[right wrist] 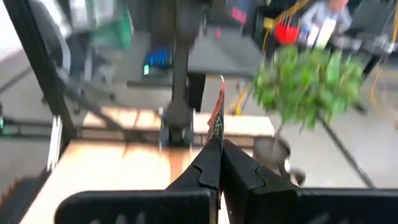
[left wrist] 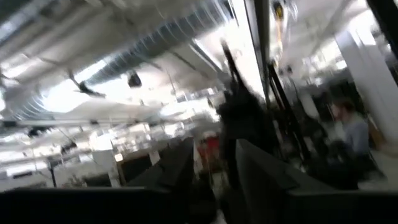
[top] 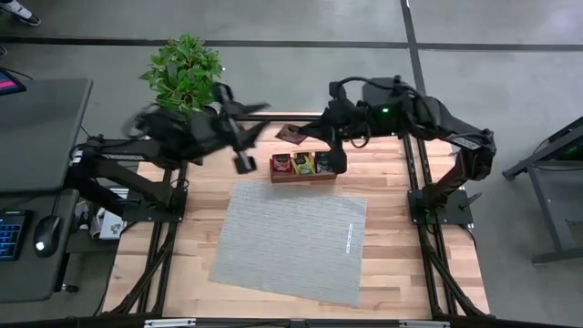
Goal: Pick & Place Tea
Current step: Put the red tea bag into the left section of the wooden organizer
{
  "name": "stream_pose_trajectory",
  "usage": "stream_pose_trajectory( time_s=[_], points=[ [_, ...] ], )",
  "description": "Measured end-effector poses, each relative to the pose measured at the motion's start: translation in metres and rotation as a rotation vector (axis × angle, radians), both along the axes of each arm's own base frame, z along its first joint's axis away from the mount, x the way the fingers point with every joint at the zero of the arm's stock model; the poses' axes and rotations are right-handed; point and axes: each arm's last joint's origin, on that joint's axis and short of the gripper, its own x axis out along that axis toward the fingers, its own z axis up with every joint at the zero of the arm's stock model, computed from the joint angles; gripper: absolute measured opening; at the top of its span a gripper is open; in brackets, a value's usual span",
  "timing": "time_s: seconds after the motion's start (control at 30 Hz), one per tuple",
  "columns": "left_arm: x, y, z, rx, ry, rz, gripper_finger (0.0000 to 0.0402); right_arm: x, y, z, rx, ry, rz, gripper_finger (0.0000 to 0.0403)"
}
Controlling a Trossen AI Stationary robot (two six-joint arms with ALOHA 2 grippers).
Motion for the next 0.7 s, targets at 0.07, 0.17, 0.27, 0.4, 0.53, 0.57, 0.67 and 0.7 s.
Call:
stream_pose_trajectory(
  time_s=[0.07,0.17,0.27,0.4,0.53,0.57,0.67,0.7],
  points=[
    [-0.014,0.001,0.009,-0.003,-0.046,0.0,0.0133,0.002,-0.004,-0.01,0.006,0.08,-0.01,0.0],
    [-0.044,0.003,0.02,-0.002,-0.061,-0.005,0.0153,0.015,-0.01,-0.031,0.008,0.218,-0.017,0.0],
    [-0.071,0.005,0.025,0.005,-0.036,-0.011,0.0166,0.037,-0.014,-0.057,0.006,0.351,-0.001,0.0],
    [-0.107,0.007,0.026,0.007,0.034,-0.023,0.017,0.069,-0.021,-0.094,0.002,0.479,0.039,0.0],
    [-0.137,0.006,0.021,-0.009,0.101,-0.065,0.017,0.101,-0.035,-0.135,0.008,0.586,0.054,0.0],
    [-0.142,0.005,0.02,-0.01,0.12,-0.077,0.017,0.107,-0.039,-0.145,0.008,0.611,0.053,0.0],
    [-0.151,0.003,0.015,-0.015,0.172,-0.098,0.017,0.124,-0.055,-0.171,0.03,0.659,0.036,0.0],
    [-0.151,0.002,0.014,-0.015,0.186,-0.103,0.017,0.128,-0.06,-0.18,0.038,0.674,0.028,0.0]
  ],
)
